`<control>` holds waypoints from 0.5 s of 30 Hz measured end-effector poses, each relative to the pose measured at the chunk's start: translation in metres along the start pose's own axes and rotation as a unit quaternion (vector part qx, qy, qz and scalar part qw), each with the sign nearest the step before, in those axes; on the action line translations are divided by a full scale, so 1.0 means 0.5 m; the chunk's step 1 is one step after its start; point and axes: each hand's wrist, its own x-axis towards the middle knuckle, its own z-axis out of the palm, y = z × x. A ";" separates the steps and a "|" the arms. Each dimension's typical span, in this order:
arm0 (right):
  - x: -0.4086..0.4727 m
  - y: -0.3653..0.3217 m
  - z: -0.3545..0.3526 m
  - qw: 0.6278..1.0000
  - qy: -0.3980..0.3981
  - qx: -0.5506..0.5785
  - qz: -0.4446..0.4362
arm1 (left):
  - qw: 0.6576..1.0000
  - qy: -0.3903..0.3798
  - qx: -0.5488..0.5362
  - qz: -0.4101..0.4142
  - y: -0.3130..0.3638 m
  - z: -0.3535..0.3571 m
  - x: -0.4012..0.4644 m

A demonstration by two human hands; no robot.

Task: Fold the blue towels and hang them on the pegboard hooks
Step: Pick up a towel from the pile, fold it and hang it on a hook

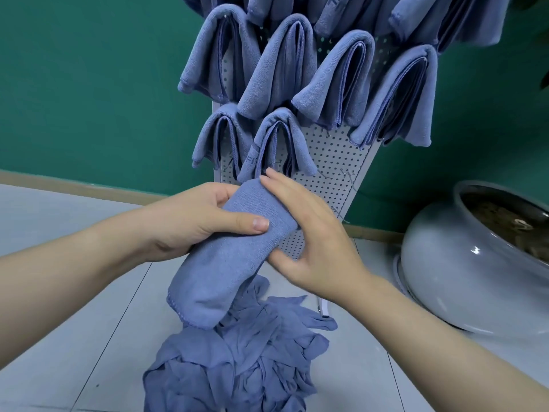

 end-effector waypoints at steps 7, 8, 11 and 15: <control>0.009 0.010 0.023 0.995 0.089 0.032 0.031 | 0.999 0.011 0.036 0.016 -0.007 -0.003 0.010; 0.008 0.011 0.025 0.994 0.093 0.035 0.043 | 0.997 0.024 0.072 0.022 -0.010 -0.004 0.012; 0.008 0.013 0.025 0.991 0.107 0.005 0.078 | 0.972 0.132 0.183 0.056 -0.026 -0.004 0.020; 0.012 0.018 0.004 0.987 0.093 -0.040 0.123 | 0.901 0.261 0.298 0.180 -0.044 0.006 0.025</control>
